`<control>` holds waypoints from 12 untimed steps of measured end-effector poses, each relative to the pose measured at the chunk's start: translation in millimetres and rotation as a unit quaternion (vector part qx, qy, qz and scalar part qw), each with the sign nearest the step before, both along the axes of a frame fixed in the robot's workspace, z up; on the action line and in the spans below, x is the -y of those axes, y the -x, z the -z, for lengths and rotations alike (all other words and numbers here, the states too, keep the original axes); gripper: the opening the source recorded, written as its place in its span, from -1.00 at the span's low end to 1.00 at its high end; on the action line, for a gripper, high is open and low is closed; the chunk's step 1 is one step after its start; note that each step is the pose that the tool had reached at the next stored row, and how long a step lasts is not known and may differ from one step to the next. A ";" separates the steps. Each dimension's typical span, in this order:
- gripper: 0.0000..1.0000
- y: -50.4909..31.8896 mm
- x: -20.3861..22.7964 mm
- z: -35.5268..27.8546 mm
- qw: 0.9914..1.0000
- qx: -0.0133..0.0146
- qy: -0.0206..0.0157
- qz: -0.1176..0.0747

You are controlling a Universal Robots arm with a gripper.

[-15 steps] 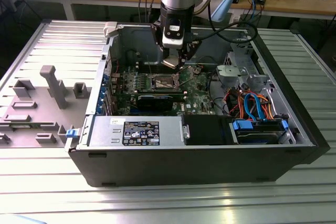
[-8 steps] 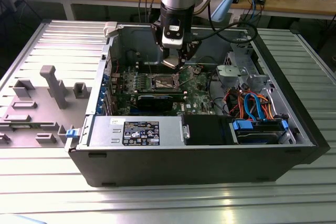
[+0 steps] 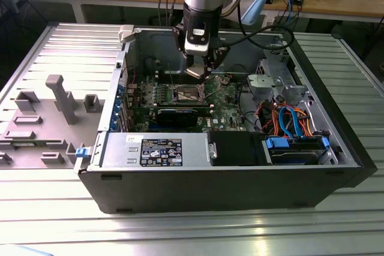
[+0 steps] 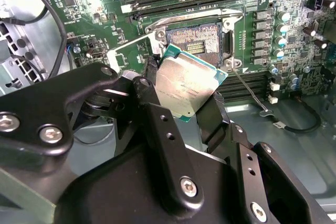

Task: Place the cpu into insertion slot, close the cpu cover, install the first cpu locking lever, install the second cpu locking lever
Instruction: 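Place the cpu into insertion slot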

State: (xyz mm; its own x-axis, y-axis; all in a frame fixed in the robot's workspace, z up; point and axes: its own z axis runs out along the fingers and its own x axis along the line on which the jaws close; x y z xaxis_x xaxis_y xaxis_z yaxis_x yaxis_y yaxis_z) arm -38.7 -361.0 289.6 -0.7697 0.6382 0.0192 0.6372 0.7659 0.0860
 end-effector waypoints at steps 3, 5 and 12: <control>0.09 0.0 0.0 0.0 1.000 0.000 0.000 0.002; 0.09 0.0 0.0 0.0 1.000 0.000 0.000 0.004; 0.09 0.0 0.0 0.0 1.000 0.000 0.000 0.010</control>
